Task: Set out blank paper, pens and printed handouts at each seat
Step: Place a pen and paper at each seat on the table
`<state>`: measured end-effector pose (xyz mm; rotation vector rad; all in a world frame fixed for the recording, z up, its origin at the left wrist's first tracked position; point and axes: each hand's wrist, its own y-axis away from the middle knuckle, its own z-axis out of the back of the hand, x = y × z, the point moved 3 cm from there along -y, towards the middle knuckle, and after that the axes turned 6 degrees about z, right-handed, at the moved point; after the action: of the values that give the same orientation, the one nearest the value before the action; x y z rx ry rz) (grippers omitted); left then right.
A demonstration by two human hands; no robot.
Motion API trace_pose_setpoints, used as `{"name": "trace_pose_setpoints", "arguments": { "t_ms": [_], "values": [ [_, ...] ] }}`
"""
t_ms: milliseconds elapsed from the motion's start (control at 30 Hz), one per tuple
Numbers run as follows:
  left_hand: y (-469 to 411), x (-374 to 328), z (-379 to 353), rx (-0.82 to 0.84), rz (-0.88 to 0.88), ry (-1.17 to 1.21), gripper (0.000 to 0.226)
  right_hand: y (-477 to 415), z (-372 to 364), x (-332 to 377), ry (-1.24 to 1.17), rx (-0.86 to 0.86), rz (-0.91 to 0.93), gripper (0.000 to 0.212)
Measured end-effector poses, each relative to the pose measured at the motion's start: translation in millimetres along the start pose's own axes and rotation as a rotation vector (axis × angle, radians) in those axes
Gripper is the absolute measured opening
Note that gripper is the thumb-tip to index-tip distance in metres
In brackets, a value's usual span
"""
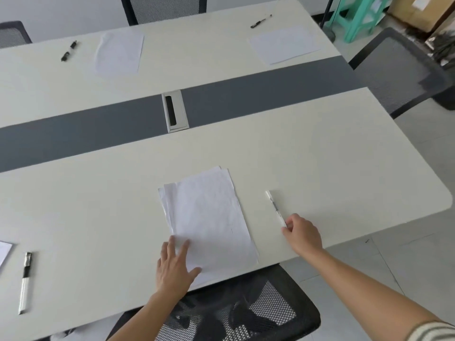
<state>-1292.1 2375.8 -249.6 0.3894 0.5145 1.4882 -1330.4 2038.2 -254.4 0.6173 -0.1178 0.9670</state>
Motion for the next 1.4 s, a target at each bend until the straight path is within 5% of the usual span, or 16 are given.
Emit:
{"name": "trace_pose_setpoints", "arguments": {
  "t_ms": [233, 400, 600, 767, 1033, 1400],
  "values": [
    [-5.8, -21.2, 8.0, -0.045, -0.045, -0.08, 0.074, 15.9, 6.5, -6.7, -0.013, 0.04, -0.055, 0.029],
    [-1.4, -16.9, 28.0, -0.049, -0.101, 0.059, 0.056, 73.3, 22.7, -19.6, -0.279, -0.061, -0.106, 0.025],
    [40.4, -44.3, 67.1, 0.134, -0.344, 0.473, 0.015, 199.9, 27.9, -40.7, -0.632, -0.224, -0.169, 0.003],
    [93.9, -86.8, 75.8, 0.305, -0.54, 0.486, 0.014, 288.0, 21.2, -72.6, -0.831, -0.358, -0.335, 0.006],
    [155.1, -230.1, 49.7, 0.506, -0.69, 0.356, 0.007, 358.3, 44.0, -167.8, -1.024, -0.578, -0.507, 0.006],
    [238.1, -479.1, -7.0, 0.597, -0.795, 0.388, 0.008, 367.6, 176.7, -379.3, -1.031, -0.686, -0.524, 0.008]
  ]
}}
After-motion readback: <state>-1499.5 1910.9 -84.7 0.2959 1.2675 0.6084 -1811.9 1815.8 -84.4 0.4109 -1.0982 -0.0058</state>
